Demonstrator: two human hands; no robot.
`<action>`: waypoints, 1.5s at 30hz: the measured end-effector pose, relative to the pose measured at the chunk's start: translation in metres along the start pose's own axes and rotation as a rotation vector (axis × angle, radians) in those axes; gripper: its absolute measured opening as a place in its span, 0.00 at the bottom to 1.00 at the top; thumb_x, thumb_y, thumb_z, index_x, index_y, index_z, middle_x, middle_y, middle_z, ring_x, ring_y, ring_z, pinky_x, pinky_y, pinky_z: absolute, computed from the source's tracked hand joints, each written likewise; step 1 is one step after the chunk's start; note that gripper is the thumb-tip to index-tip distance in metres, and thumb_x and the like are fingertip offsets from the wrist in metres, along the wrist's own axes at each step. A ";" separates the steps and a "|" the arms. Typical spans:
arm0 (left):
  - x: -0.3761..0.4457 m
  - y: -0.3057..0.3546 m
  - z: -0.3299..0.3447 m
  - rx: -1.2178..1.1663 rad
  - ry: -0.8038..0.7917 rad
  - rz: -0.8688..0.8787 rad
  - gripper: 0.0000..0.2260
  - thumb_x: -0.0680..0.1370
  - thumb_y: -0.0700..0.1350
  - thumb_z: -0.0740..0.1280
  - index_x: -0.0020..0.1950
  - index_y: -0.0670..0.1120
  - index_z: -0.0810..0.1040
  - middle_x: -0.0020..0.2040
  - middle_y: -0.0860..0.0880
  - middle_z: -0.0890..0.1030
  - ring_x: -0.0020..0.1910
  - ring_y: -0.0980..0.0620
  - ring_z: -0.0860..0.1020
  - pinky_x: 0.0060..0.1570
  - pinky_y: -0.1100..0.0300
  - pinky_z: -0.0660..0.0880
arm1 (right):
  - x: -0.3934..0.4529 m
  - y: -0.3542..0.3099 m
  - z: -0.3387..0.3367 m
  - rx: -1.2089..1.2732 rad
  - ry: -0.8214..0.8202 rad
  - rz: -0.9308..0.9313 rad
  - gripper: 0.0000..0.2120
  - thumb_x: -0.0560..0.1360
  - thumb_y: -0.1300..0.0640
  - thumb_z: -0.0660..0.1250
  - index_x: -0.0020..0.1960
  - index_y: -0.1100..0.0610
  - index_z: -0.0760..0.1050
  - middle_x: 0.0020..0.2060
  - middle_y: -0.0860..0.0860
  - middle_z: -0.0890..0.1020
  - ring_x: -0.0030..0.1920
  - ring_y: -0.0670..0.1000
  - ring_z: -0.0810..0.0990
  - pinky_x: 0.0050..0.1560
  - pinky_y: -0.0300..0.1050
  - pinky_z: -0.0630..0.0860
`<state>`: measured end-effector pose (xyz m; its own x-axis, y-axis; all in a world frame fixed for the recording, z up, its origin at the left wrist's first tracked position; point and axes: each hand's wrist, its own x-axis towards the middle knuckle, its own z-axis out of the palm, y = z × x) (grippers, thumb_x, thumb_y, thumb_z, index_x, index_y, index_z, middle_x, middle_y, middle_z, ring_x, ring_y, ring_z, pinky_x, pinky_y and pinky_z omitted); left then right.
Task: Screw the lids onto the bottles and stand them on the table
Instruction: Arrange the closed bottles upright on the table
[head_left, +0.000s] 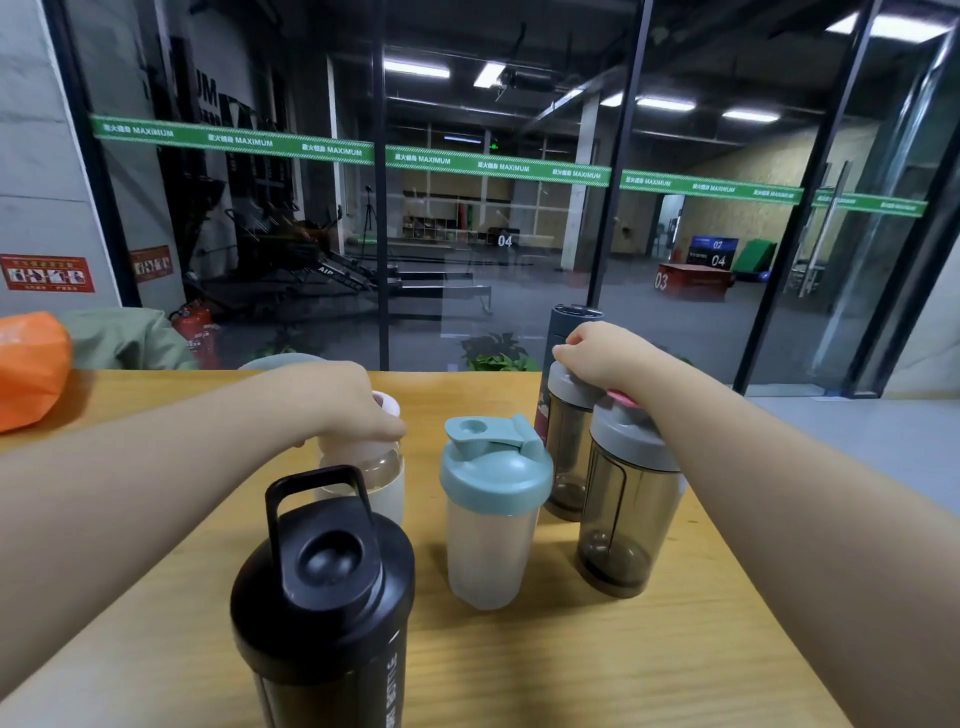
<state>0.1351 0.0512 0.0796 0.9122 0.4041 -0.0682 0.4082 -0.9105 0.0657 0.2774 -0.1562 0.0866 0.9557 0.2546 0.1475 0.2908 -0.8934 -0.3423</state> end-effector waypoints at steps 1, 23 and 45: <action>0.002 -0.001 0.000 -0.022 0.004 0.006 0.19 0.72 0.59 0.65 0.35 0.44 0.69 0.33 0.48 0.73 0.29 0.49 0.72 0.29 0.62 0.68 | 0.000 0.000 0.000 0.000 0.000 0.003 0.16 0.79 0.53 0.55 0.53 0.62 0.77 0.48 0.59 0.82 0.49 0.58 0.81 0.41 0.44 0.73; 0.053 0.005 0.015 -0.561 0.028 0.356 0.25 0.69 0.45 0.73 0.64 0.54 0.71 0.52 0.58 0.73 0.48 0.58 0.75 0.42 0.61 0.74 | 0.009 0.004 0.003 0.075 -0.005 -0.003 0.23 0.82 0.49 0.50 0.74 0.57 0.60 0.68 0.59 0.71 0.67 0.60 0.69 0.59 0.51 0.68; 0.080 0.043 0.007 -0.434 -0.190 0.566 0.30 0.73 0.44 0.72 0.71 0.54 0.64 0.65 0.54 0.69 0.62 0.51 0.70 0.61 0.57 0.69 | 0.012 0.005 0.005 0.073 -0.012 0.002 0.20 0.81 0.50 0.49 0.70 0.56 0.64 0.60 0.58 0.76 0.58 0.60 0.73 0.55 0.51 0.69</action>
<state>0.2255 0.0438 0.0702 0.9815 -0.1756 -0.0759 -0.1099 -0.8424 0.5275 0.2903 -0.1559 0.0815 0.9568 0.2574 0.1352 0.2905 -0.8646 -0.4099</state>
